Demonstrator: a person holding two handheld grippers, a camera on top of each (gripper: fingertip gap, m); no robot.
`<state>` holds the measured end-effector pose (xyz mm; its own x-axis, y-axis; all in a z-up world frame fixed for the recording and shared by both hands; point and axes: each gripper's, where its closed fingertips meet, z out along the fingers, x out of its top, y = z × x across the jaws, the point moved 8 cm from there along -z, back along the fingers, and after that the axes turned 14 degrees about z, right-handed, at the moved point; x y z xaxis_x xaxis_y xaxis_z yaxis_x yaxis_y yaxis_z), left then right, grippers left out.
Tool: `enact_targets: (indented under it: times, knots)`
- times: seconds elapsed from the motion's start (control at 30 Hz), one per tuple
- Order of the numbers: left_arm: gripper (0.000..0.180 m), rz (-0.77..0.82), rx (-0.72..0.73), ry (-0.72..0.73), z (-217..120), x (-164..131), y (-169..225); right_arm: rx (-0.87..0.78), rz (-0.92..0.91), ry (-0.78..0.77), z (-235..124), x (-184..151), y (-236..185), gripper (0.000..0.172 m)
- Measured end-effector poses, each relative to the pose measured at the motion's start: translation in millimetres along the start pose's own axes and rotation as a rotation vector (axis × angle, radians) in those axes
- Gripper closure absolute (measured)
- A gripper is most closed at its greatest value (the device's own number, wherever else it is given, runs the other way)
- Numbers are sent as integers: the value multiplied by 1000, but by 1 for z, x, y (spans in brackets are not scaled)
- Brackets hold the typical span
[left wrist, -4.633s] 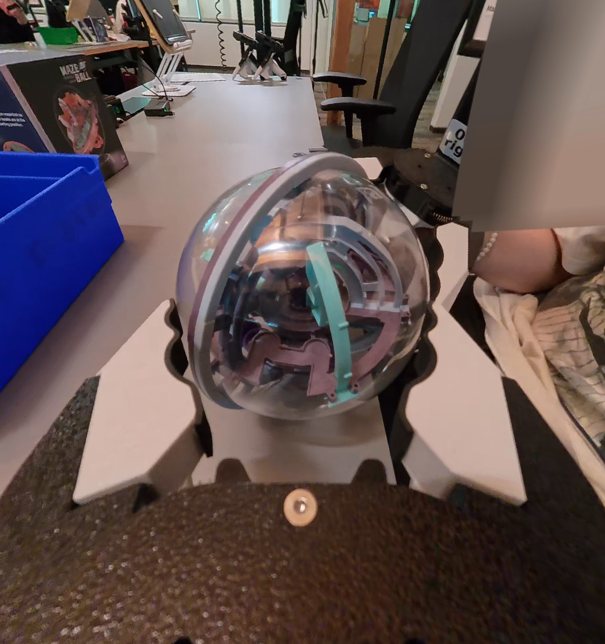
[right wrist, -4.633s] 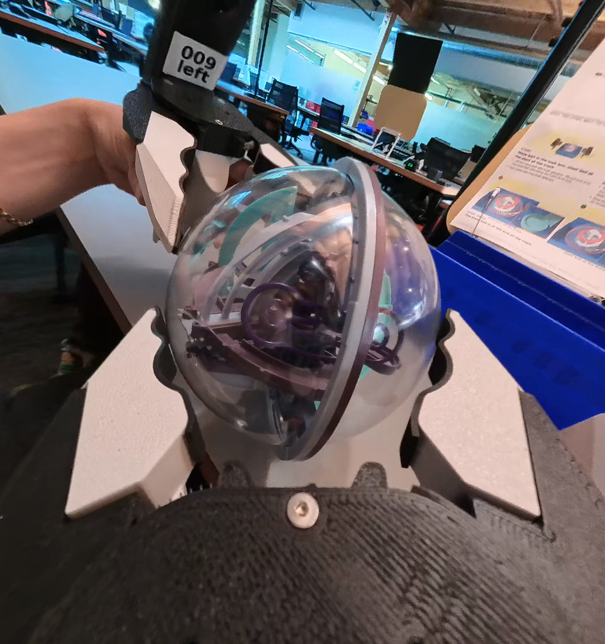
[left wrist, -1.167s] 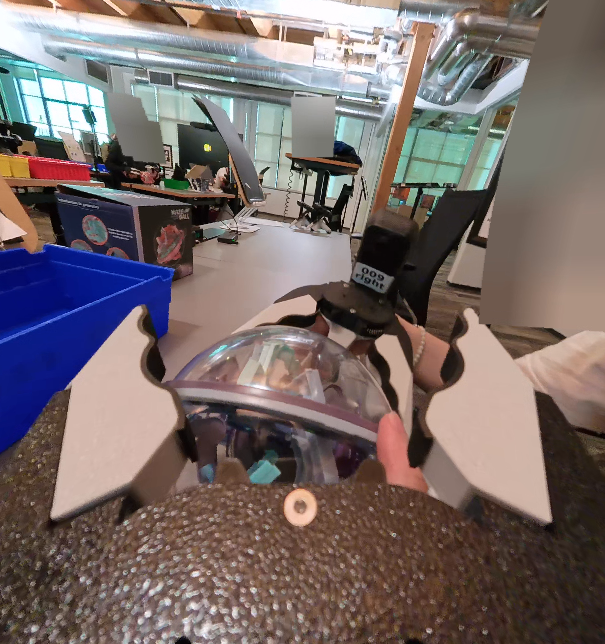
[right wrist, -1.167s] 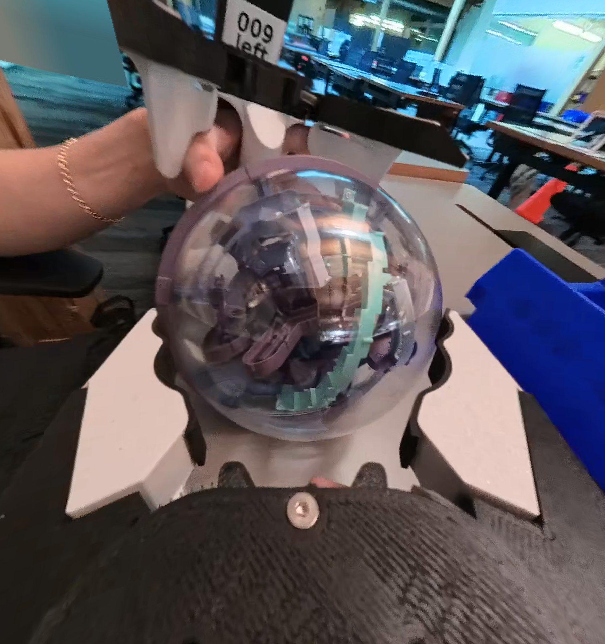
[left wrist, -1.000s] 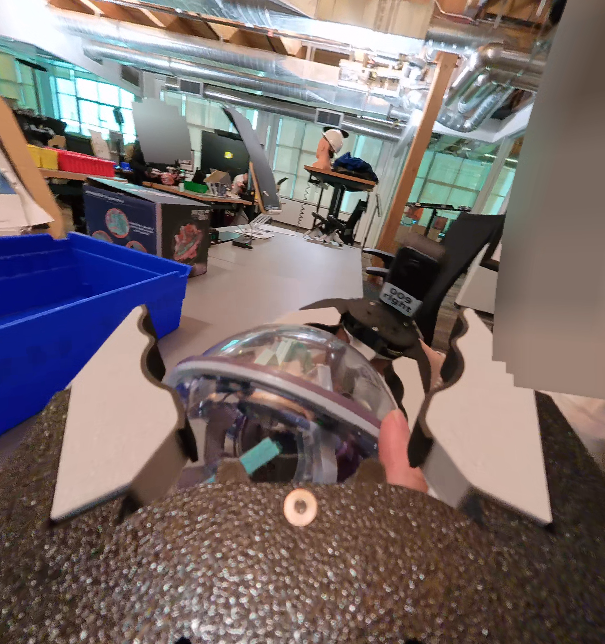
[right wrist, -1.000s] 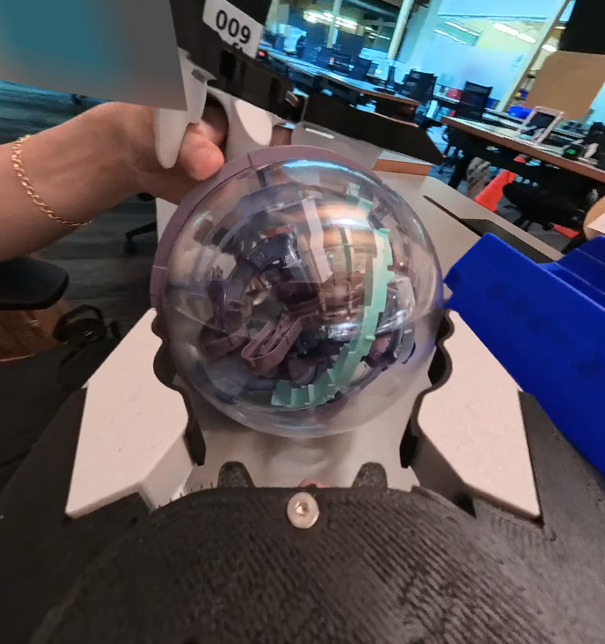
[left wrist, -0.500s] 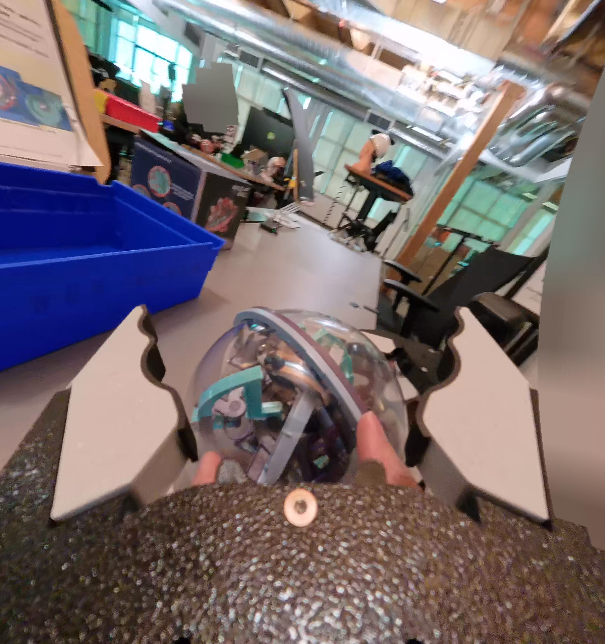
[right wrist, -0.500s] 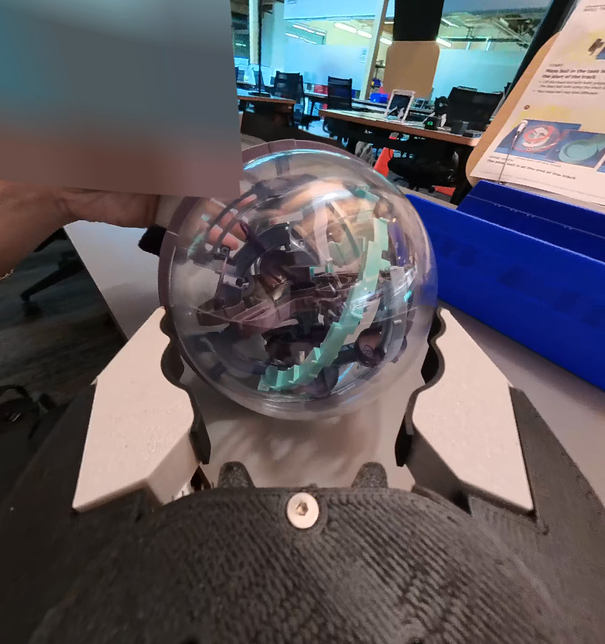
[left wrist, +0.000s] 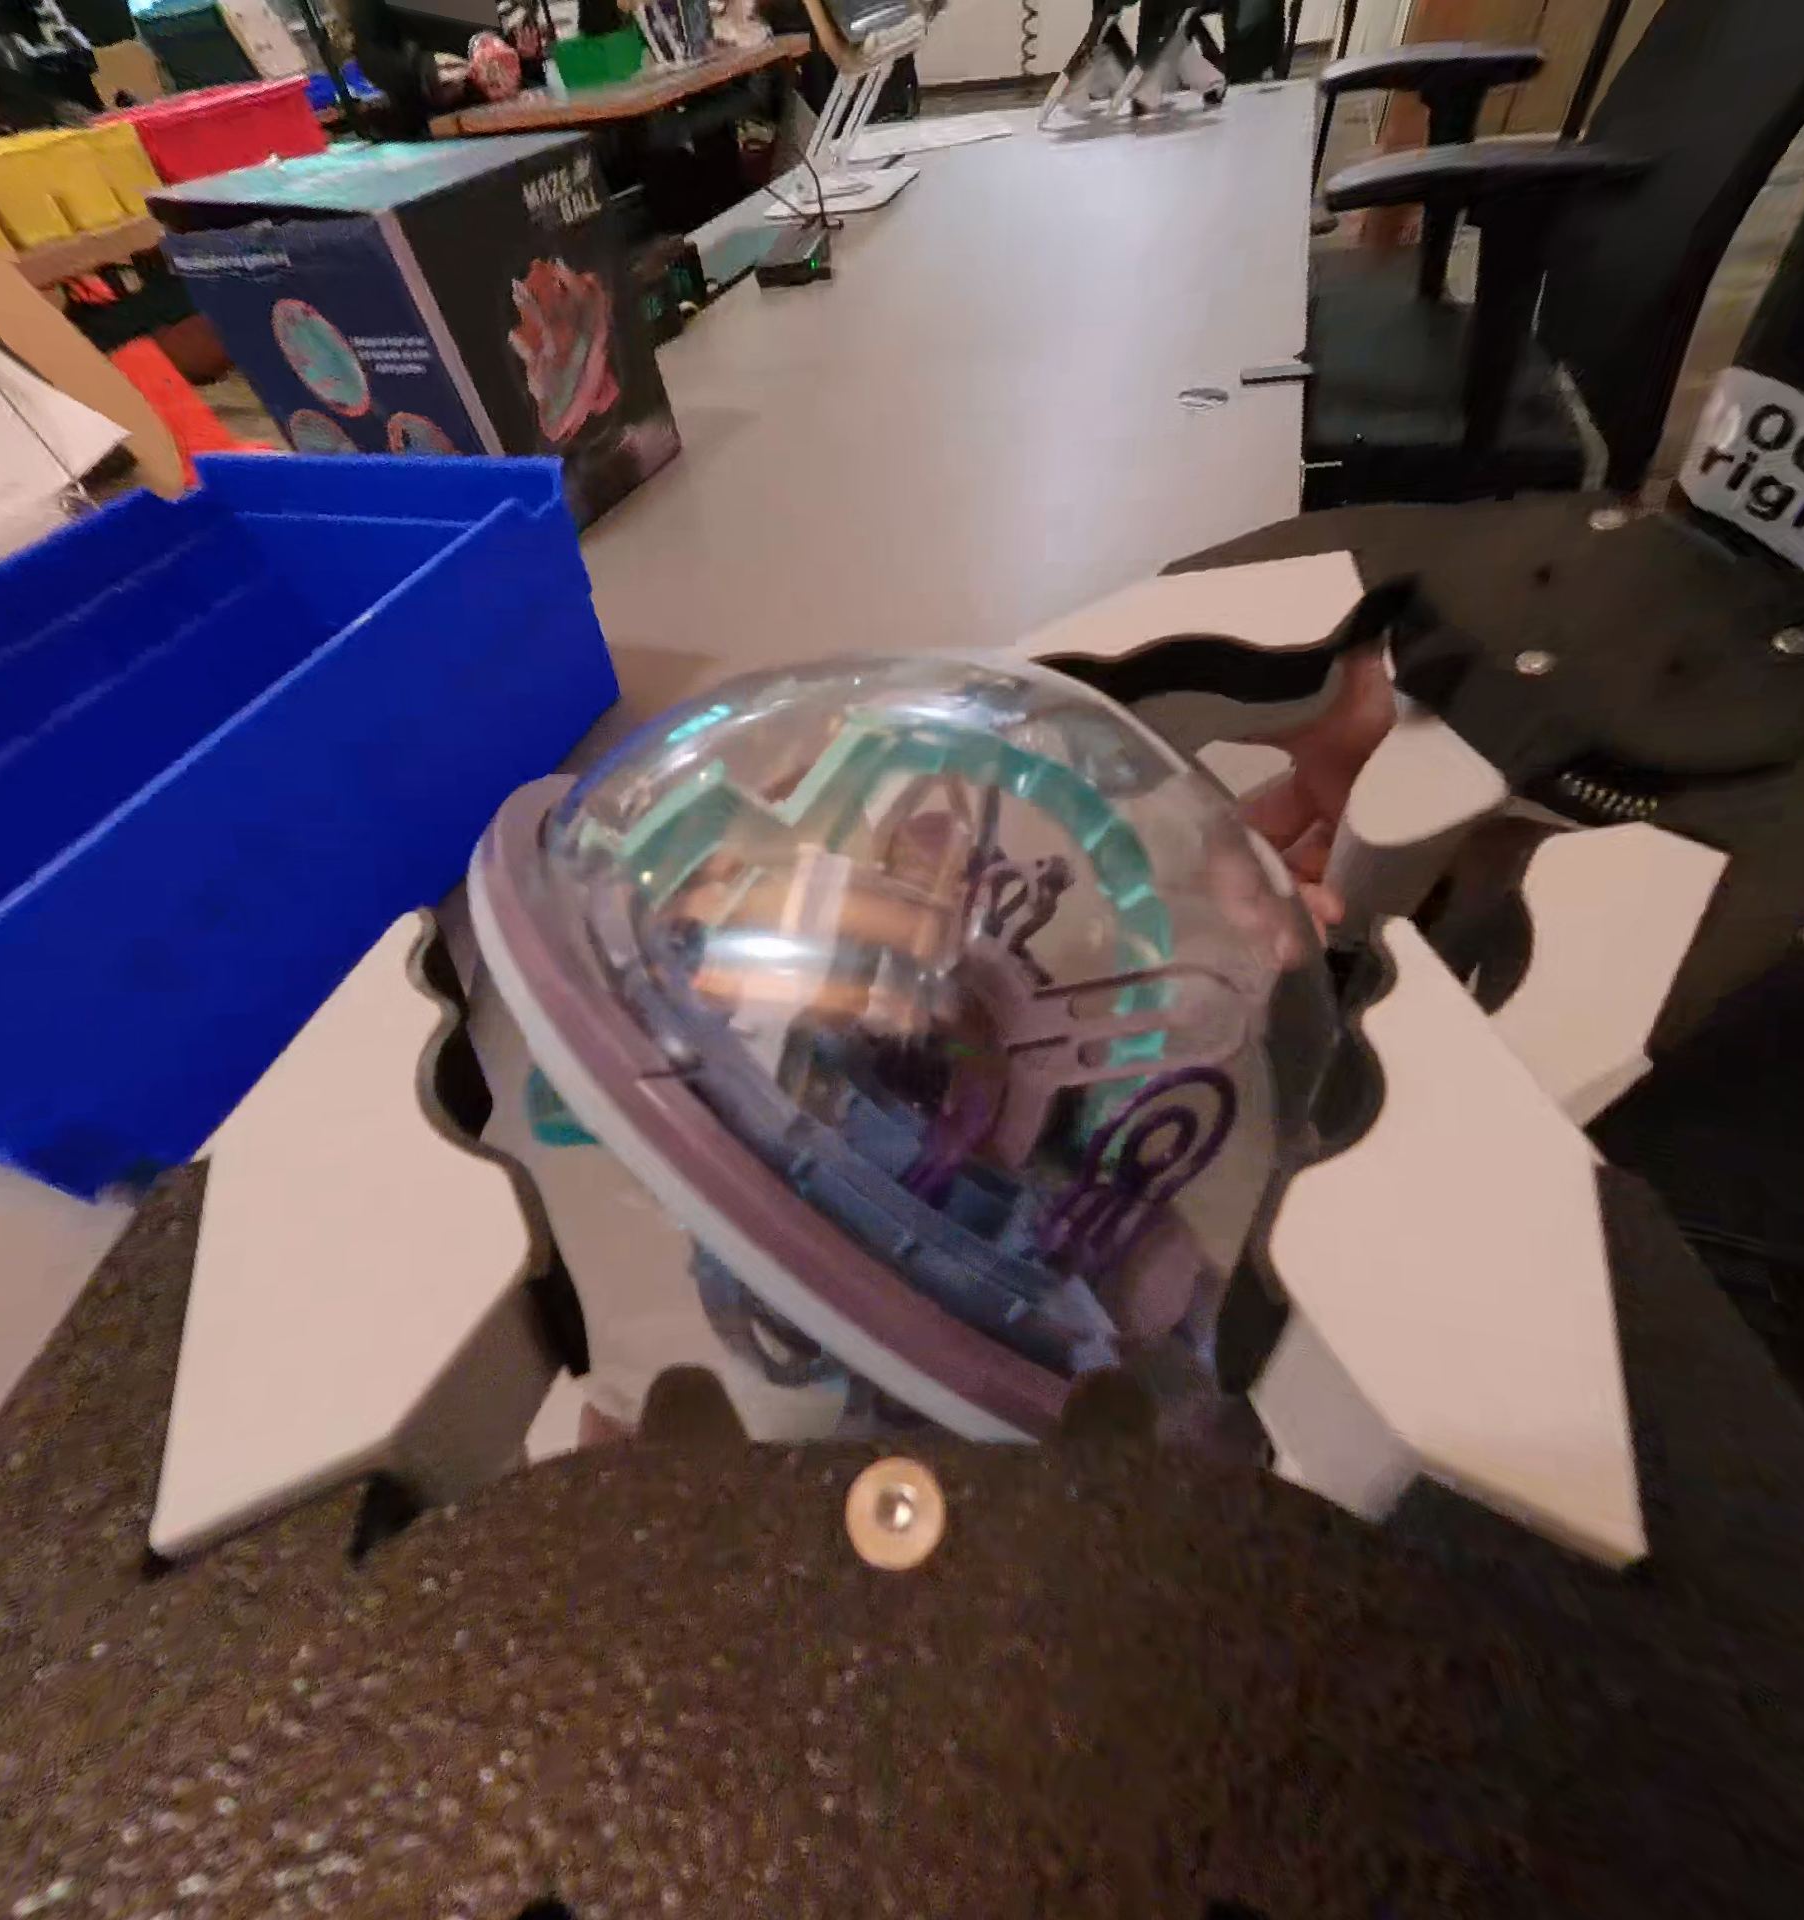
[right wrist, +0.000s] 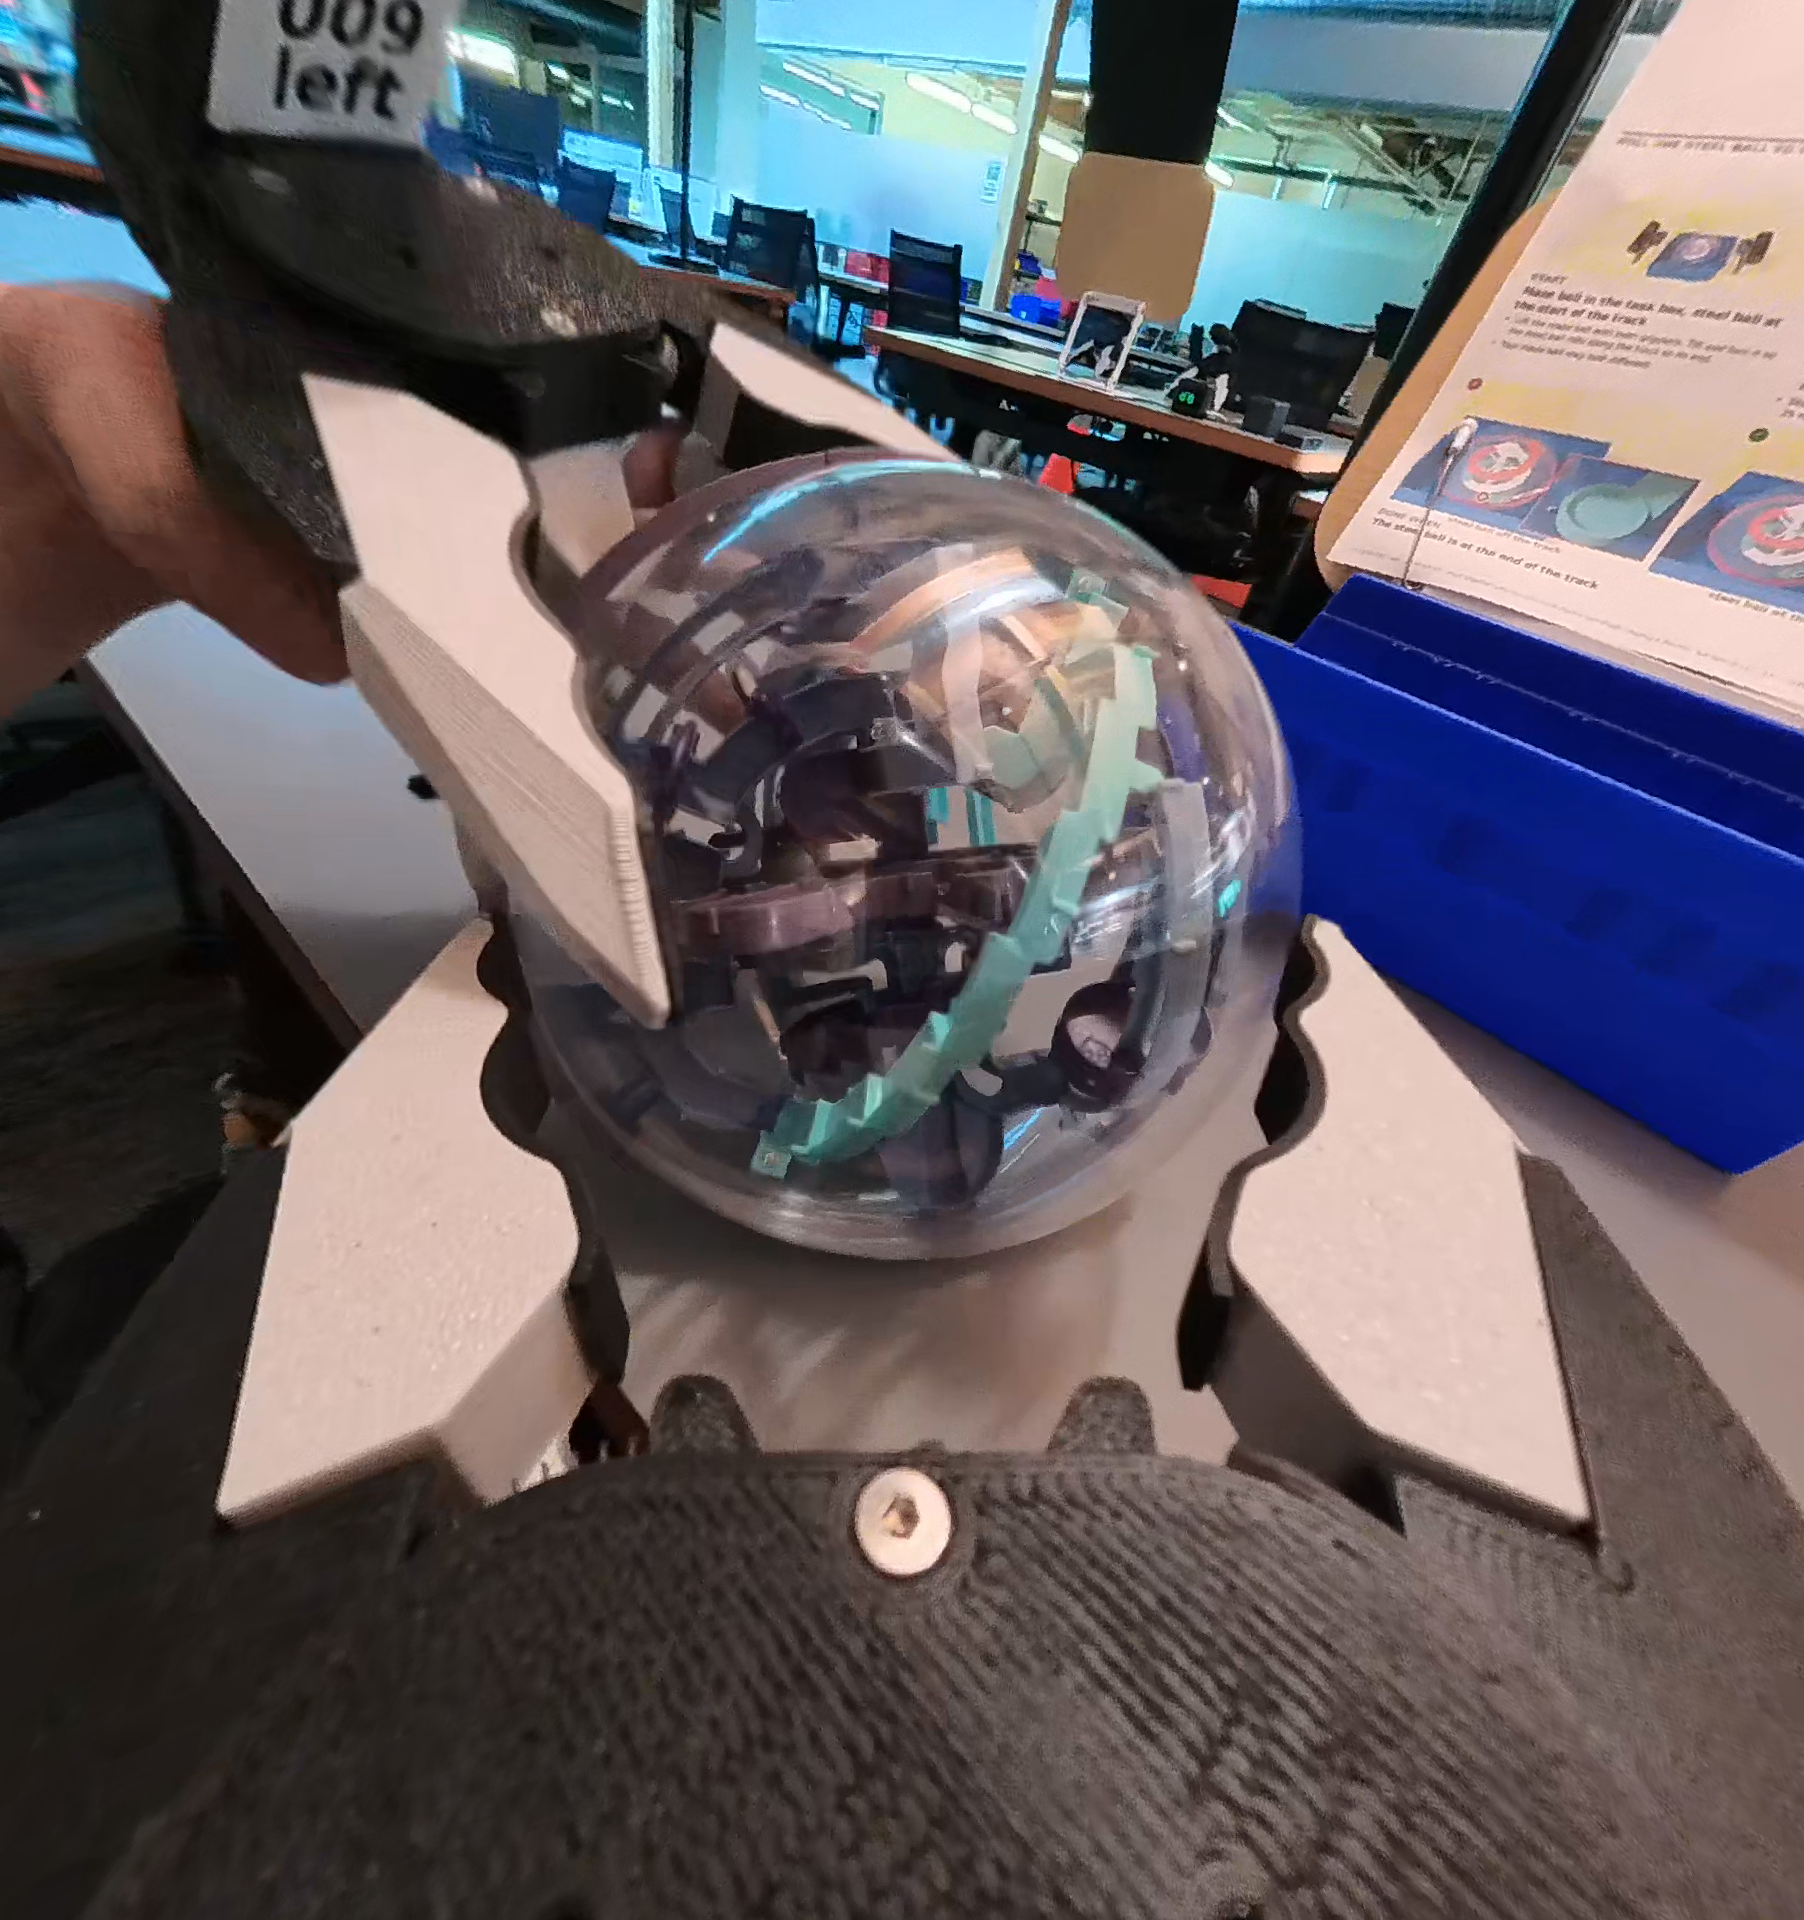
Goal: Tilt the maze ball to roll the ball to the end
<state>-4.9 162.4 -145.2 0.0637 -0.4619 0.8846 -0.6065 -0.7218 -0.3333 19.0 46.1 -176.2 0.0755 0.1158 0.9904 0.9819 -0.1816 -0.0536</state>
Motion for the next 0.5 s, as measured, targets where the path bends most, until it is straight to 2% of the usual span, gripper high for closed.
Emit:
enact_targets:
  times: [0.13, 0.33, 0.5]
  knots:
    - [24, 33, -28, 2, 0, 1, 1, -27, -40, -28, -2, -4, -2, 32]
    - [23, -20, -107, -10, 0, 3, -1, -40, -29, -43, -6, -9, -8, 32]
    - [25, 130, -122, -18, -3, 6, 4, -57, -27, -49, -8, -12, -15, 30]
